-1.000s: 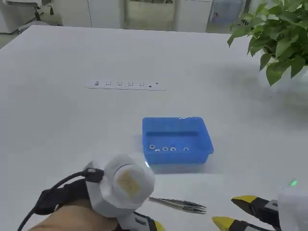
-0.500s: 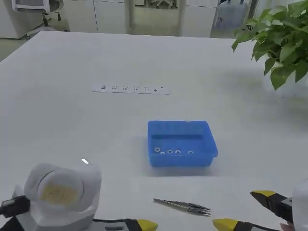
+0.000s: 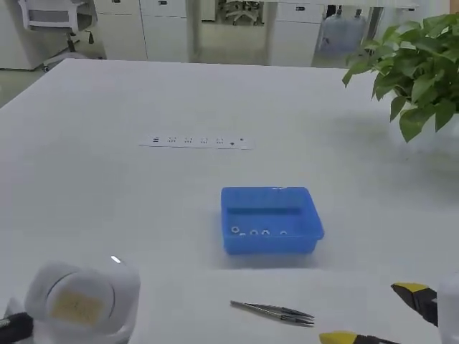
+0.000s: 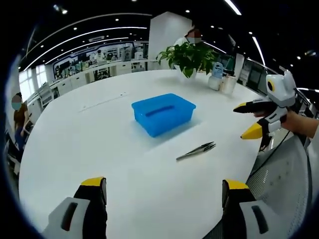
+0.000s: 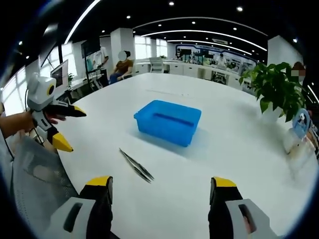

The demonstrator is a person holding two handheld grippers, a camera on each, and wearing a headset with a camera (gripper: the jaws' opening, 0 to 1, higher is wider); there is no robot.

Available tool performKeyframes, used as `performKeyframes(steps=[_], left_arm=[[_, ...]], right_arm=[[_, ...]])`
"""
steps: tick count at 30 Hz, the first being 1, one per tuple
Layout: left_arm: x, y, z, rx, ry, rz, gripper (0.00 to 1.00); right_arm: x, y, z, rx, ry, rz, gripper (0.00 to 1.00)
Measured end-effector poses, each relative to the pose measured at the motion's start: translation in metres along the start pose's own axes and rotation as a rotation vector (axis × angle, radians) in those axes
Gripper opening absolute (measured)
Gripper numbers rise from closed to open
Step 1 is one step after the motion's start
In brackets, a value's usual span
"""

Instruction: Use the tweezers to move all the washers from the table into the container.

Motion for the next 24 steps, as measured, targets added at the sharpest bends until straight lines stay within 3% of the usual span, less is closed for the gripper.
performKeyframes(steps=[11, 24], left_arm=[[-0.0001, -0.0055, -0.0006, -0.011, 0.000, 0.012, 0.99], [0.0016, 0.0006, 0.0005, -0.021, 0.016, -0.008, 0.99]], right_arm=[[0.0021, -0.0025, -0.0001, -0.016, 0.006, -0.008, 0.79], [0.0020, 0.0014, -0.0023, -0.047, -0.015, 0.008, 0.79]])
Point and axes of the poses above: the centre of the closed fingertips' face, and the gripper's own axes: y roughly forward along the fingers, x roughly to its right, z roughly out of its top, the point moved 8 cm from there along -y, roughly backward along the fingers, and after that the axes turned 10 degrees about x, right-handed, at the moved point
